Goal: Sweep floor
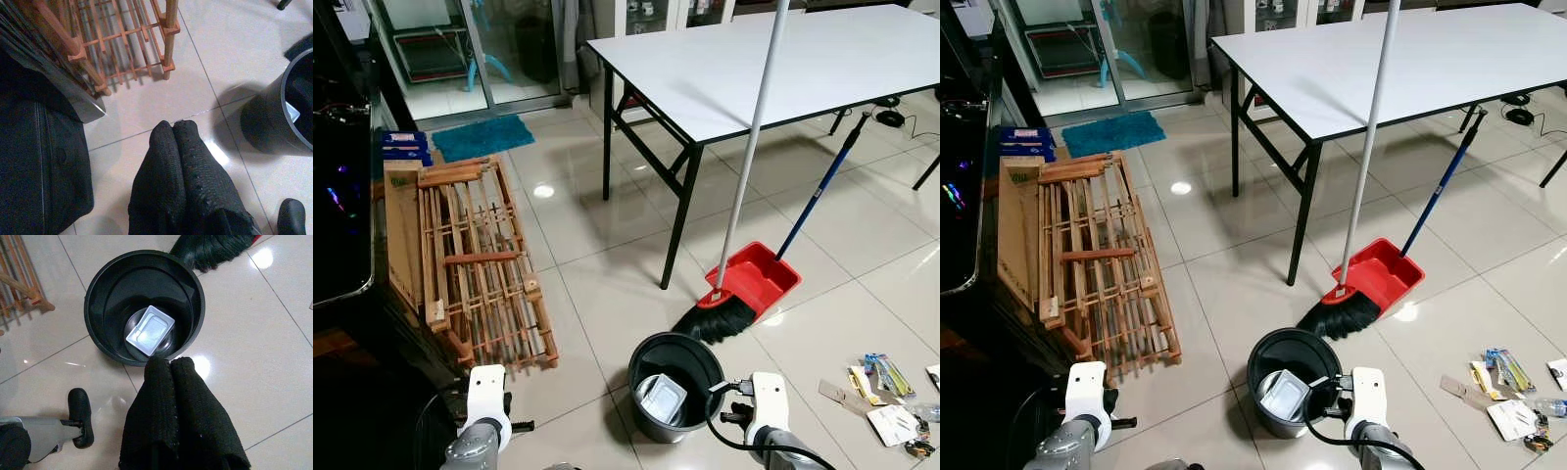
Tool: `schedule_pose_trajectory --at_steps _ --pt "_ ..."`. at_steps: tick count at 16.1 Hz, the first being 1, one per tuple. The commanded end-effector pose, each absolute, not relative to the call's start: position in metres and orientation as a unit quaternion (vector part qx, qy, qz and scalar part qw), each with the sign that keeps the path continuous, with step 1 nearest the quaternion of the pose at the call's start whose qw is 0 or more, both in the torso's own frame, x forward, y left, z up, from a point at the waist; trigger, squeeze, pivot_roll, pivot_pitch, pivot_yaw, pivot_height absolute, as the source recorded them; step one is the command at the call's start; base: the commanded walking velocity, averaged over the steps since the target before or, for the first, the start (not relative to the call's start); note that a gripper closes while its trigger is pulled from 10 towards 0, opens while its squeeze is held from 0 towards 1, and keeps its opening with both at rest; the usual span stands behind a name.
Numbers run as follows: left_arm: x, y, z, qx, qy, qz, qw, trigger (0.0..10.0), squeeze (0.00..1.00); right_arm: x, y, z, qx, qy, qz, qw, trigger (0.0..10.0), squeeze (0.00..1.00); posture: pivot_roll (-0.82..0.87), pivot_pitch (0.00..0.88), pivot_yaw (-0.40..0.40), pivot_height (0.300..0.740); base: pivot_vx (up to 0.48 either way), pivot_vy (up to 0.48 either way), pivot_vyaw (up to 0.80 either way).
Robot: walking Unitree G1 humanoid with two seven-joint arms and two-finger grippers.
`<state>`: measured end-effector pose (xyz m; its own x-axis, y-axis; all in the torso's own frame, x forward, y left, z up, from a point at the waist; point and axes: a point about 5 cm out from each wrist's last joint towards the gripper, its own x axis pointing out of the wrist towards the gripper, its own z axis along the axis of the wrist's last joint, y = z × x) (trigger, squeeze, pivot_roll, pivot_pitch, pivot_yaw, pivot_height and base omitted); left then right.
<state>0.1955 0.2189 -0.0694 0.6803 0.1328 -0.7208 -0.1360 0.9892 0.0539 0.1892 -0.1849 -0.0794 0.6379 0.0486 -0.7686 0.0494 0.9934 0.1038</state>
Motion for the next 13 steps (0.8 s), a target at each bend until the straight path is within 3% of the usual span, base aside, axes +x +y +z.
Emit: schedule_pose_trajectory --at_steps 1,4,13 --pt "0.196 0.217 -0.07 -0.003 0.396 0.067 0.916 10.0 0.0 0.193 -0.188 -0.077 0.05 0.419 -0.004 0.907 10.0 0.0 0.01 0.0 -0.013 0.74 0.0 0.0 0.0" --pt "0.209 0.208 -0.064 0.023 0.382 0.039 0.923 10.0 0.0 0.202 -0.181 -0.071 0.091 0.385 0.011 0.918 10.0 0.0 0.01 0.015 -0.011 0.74 0.0 -0.194 0.27" --pt "0.211 0.208 -0.063 0.031 0.378 0.039 0.924 10.0 0.0 0.202 -0.182 -0.071 0.088 0.385 0.012 0.919 10.0 0.0 0.01 0.014 -0.011 0.74 0.0 0.0 0.0"
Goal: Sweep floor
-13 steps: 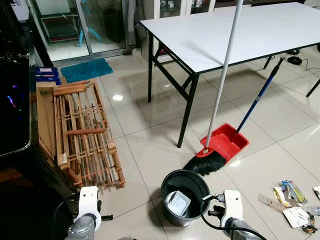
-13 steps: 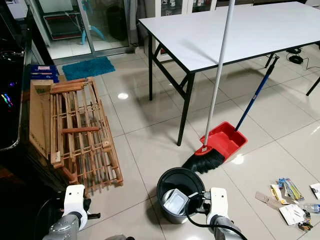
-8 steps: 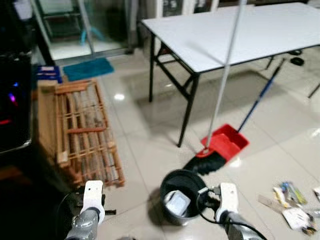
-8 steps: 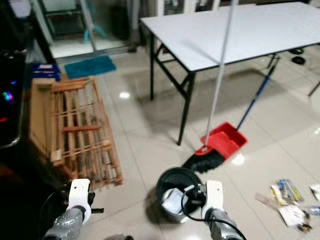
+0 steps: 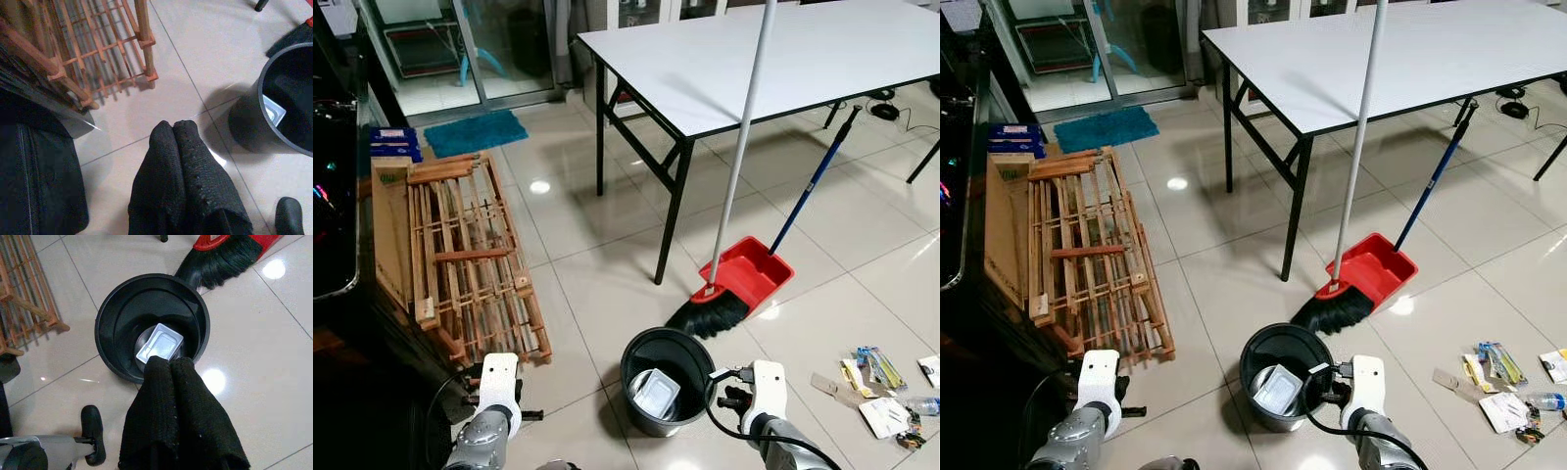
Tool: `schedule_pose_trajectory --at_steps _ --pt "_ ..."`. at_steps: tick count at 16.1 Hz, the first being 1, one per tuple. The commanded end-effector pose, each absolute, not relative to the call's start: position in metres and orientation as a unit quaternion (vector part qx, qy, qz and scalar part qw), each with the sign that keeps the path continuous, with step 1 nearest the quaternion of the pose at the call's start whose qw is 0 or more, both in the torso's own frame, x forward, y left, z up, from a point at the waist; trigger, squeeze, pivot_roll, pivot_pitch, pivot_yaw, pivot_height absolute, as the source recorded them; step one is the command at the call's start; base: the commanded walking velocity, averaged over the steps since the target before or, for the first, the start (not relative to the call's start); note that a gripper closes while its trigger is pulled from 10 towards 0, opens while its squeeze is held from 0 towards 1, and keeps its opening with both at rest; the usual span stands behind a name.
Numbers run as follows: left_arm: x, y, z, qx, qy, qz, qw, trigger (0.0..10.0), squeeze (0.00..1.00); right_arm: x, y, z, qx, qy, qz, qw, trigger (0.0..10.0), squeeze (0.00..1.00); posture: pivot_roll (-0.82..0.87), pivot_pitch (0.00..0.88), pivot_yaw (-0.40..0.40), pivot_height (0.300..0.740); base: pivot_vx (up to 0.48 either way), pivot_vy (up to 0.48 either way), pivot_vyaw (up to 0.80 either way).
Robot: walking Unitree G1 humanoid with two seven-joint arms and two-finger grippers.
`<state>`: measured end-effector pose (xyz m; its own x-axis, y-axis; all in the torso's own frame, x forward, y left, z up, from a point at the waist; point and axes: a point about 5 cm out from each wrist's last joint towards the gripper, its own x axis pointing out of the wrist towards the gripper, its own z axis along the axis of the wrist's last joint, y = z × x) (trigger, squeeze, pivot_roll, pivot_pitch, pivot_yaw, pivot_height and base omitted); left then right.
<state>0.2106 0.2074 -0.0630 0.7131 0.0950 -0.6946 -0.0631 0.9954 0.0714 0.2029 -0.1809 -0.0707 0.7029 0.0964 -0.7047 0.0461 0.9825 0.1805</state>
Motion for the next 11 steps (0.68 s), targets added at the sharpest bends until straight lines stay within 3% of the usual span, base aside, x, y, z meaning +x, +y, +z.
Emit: schedule_pose_trajectory --at_steps 1,5,11 --pt "0.2107 0.2081 -0.0631 0.032 0.379 0.04 0.924 10.0 0.0 0.2028 -0.1808 -0.0703 0.086 0.38 0.016 0.921 10.0 0.0 0.01 0.014 -0.01 0.74 0.0 -0.356 0.65" --pt "0.2103 0.2074 -0.0635 0.031 0.38 0.039 0.924 10.0 0.0 0.2036 -0.1813 -0.0698 0.086 0.378 0.01 0.922 10.0 0.0 0.01 0.015 -0.011 0.74 0.0 -0.354 0.7" --pt "0.2102 0.2066 -0.0637 0.032 0.381 0.038 0.923 10.0 0.0 0.2041 -0.1815 -0.0696 0.086 0.379 0.014 0.921 10.0 0.0 0.01 0.016 -0.01 0.74 0.0 -0.354 0.0"
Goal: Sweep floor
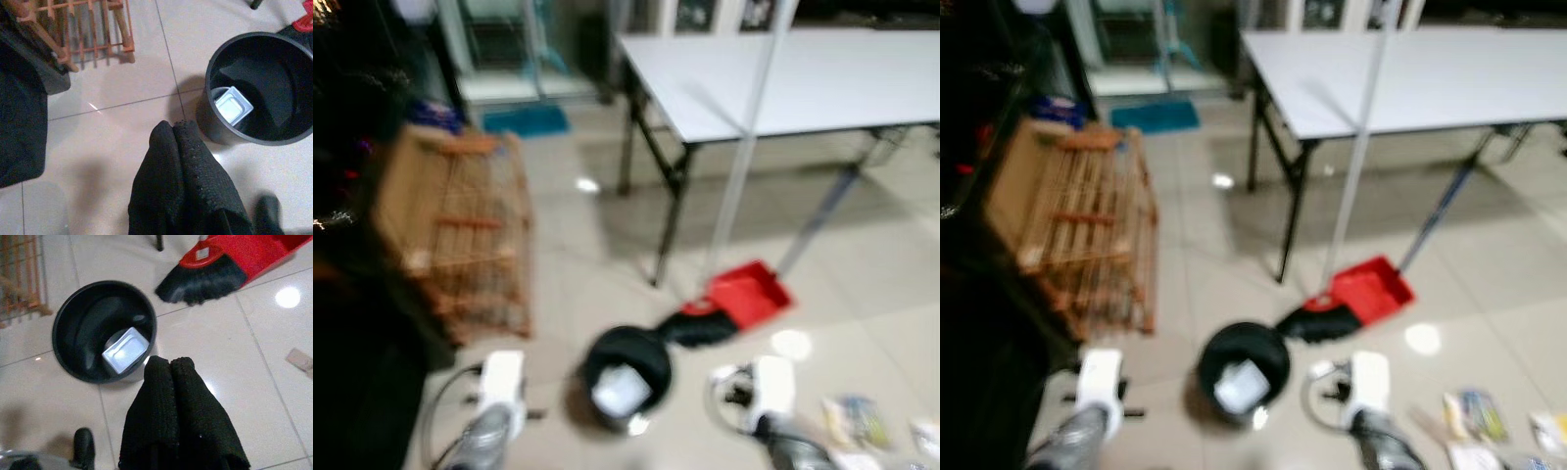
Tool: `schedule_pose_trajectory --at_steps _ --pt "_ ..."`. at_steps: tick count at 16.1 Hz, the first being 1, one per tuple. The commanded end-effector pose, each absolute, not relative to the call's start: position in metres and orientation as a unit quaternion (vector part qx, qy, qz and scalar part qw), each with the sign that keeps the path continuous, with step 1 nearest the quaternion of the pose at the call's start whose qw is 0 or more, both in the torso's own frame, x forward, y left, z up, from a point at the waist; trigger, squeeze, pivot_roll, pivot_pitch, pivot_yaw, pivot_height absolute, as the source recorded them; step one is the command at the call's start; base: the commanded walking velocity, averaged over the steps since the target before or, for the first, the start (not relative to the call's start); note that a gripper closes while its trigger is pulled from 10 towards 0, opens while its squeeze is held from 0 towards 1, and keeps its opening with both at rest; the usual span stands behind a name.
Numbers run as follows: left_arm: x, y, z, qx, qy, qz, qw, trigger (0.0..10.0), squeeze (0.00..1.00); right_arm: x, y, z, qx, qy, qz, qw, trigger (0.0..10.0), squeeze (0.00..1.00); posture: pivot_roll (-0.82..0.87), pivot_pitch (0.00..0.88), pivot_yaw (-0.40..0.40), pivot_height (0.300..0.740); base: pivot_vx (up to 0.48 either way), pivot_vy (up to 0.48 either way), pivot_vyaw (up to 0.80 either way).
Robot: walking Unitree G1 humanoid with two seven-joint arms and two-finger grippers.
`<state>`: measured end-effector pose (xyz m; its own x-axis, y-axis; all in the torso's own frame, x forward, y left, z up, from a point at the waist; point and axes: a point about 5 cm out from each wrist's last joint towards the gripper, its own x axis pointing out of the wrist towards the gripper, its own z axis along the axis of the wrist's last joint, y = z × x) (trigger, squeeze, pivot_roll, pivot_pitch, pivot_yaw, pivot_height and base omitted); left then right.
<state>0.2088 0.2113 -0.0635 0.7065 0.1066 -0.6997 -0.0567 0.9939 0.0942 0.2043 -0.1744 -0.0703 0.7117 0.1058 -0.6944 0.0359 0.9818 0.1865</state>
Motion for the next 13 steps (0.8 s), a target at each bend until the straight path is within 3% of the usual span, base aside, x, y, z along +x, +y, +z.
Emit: schedule_pose_trajectory --at_steps 1,9,13 --pt "0.2103 0.2065 -0.0637 0.032 0.38 0.038 0.923 10.0 0.0 0.2042 -0.1815 -0.0694 0.081 0.378 0.015 0.922 10.0 0.0 0.01 0.017 -0.01 0.74 0.0 -0.352 0.8" --pt "0.2104 0.2061 -0.0636 0.031 0.38 0.038 0.924 10.0 0.0 0.2038 -0.1811 -0.0698 0.089 0.38 0.016 0.921 10.0 0.0 0.0 0.02 -0.012 0.74 0.0 -0.353 0.08" --pt "0.2107 0.2061 -0.0634 0.027 0.378 0.041 0.924 10.0 0.0 0.2035 -0.1809 -0.0699 0.093 0.379 0.016 0.921 10.0 0.0 0.0 0.021 -0.01 0.74 0.0 0.0 0.0"
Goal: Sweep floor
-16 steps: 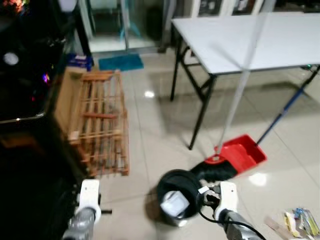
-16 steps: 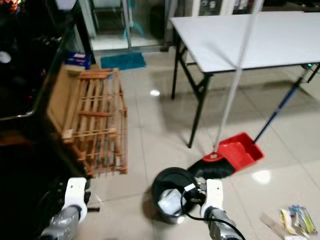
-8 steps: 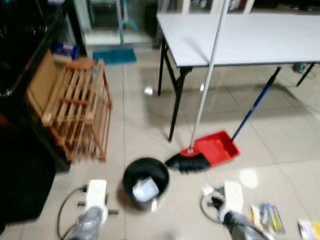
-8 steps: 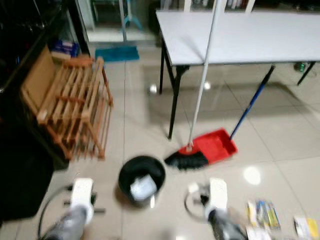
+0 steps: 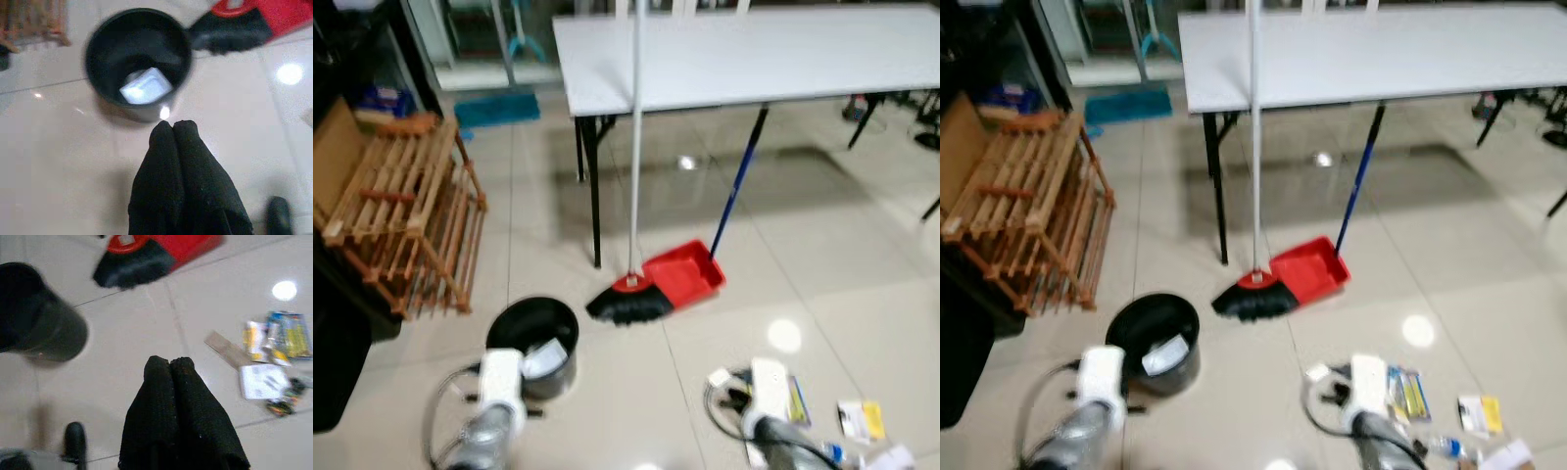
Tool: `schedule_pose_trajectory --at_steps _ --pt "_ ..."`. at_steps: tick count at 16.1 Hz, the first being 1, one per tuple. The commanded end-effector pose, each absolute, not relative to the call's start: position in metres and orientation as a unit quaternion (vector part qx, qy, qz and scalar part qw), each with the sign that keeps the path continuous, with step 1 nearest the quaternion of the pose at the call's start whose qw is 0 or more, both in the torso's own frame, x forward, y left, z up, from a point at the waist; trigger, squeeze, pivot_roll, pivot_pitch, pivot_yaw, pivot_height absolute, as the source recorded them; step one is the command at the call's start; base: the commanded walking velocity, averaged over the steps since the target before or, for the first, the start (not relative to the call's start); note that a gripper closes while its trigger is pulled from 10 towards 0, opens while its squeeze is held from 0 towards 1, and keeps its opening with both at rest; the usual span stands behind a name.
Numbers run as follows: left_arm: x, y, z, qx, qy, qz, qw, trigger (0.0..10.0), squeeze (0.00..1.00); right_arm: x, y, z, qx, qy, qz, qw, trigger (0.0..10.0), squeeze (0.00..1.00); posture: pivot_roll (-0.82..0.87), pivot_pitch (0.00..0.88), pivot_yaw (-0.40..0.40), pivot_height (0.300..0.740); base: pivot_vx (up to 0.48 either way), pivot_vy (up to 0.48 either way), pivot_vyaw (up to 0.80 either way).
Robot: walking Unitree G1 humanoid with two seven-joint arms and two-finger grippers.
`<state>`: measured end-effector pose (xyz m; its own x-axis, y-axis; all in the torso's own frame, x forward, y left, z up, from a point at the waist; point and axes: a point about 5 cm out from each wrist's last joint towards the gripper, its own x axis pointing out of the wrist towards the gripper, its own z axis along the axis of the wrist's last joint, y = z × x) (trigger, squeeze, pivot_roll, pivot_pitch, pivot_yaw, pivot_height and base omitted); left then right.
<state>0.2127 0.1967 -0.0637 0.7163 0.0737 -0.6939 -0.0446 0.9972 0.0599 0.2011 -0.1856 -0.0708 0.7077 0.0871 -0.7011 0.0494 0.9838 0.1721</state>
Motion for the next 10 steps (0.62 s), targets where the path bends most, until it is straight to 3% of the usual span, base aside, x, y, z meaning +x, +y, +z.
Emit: schedule_pose_trajectory --at_steps 1,10 --pt "0.2109 0.206 -0.0633 0.026 0.378 0.041 0.925 10.0 0.0 0.2035 -0.1807 -0.0699 0.094 0.379 0.016 0.921 10.0 0.0 0.0 0.021 -0.01 0.74 0.0 0.0 0.0" --pt "0.2141 0.2046 -0.0615 0.006 0.37 0.048 0.928 10.0 0.0 0.2054 -0.1817 -0.0689 0.106 0.375 0.005 0.921 10.0 0.0 0.0 0.011 -0.007 0.74 0.0 0.0 0.0"
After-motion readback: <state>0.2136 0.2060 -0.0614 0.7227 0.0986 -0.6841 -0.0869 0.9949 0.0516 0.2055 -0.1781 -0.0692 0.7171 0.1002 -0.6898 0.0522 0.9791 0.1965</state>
